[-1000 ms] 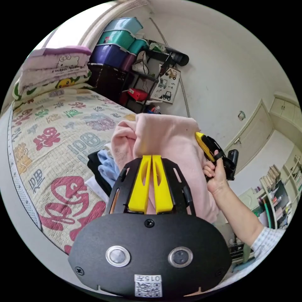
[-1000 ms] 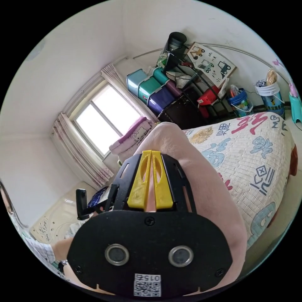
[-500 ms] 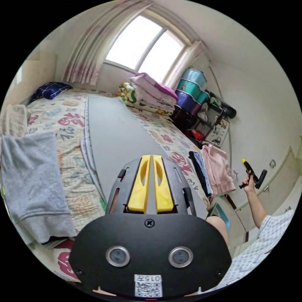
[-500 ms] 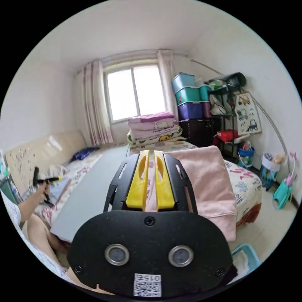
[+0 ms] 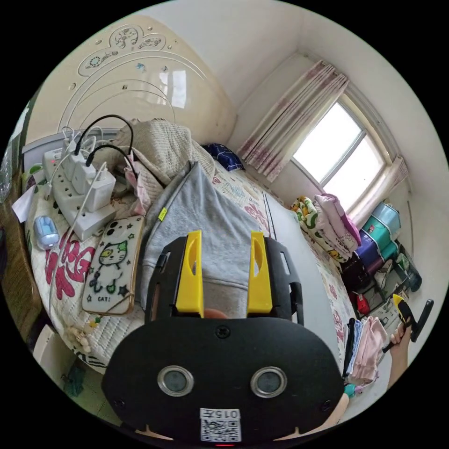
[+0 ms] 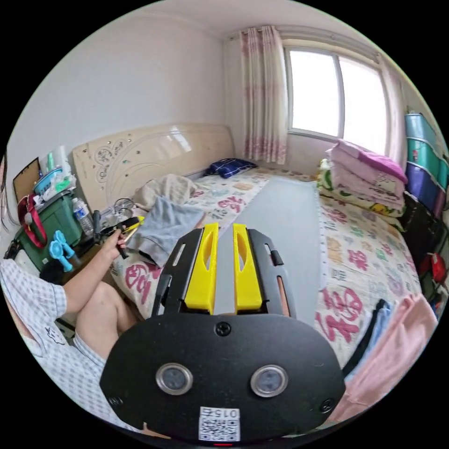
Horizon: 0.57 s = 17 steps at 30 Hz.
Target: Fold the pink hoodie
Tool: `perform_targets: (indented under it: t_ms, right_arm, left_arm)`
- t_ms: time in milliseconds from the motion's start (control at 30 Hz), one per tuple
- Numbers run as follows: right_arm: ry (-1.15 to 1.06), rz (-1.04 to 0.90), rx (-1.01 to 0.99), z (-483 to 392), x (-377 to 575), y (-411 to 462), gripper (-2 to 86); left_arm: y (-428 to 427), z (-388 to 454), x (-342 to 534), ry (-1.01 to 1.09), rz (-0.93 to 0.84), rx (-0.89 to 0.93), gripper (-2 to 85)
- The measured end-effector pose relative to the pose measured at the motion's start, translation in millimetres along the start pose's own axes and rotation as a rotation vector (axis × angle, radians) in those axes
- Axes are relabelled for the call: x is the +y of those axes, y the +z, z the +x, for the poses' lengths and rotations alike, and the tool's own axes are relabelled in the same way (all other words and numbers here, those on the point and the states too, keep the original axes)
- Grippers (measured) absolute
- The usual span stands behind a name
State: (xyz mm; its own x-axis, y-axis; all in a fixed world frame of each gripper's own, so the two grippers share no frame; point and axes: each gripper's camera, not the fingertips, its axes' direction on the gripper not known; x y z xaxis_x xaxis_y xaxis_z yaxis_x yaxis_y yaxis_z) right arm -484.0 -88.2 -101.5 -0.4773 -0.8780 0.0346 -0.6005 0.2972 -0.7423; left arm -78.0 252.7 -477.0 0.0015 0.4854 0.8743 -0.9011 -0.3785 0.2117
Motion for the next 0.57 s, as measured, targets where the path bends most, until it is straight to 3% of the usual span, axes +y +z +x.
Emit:
perform_targets:
  t_ms: [167, 333, 567]
  right_arm:
    - [-0.044, -0.159, -0.253, -48, -4, 155, 6.8]
    - [-0.011, -0.309, -0.401, -59, -10, 269, 11.6]
    - [0.435, -0.552, -0.477, 52, 42, 423, 17.4]
  left_arm:
    - [11, -81, 5, -0.089, -0.086, -0.071, 15.6]
    - [15, -95, 15, 0.008, -0.178, -0.071, 16.3]
    - [14, -111, 30, 0.037, -0.232, -0.033, 16.7]
